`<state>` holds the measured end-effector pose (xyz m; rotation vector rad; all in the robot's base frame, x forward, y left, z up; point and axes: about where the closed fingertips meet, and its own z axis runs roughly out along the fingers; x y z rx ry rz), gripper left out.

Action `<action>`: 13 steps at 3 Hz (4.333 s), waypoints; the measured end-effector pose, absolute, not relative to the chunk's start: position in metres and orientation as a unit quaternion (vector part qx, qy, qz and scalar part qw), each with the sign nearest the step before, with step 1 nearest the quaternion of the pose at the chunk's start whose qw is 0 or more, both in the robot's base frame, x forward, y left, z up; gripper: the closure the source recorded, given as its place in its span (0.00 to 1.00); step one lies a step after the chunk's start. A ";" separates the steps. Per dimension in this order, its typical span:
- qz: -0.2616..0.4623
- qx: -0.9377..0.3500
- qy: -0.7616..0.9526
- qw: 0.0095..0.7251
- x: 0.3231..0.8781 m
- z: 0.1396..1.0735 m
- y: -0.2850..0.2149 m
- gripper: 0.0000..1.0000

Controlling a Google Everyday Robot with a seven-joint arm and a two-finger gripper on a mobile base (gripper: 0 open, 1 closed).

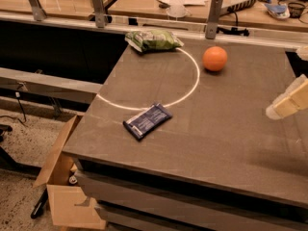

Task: Move orange near rxbar blueberry

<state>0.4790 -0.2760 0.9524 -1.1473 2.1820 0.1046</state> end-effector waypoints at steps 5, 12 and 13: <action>0.074 -0.342 0.807 0.477 0.617 0.933 -0.306 0.00; 0.200 -0.422 0.749 0.469 0.693 0.888 -0.207 0.80; 0.250 -0.456 0.730 0.442 0.647 0.909 -0.200 1.00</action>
Offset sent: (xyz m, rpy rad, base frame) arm 0.0402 -0.0208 0.0014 0.0506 -0.1131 -0.0289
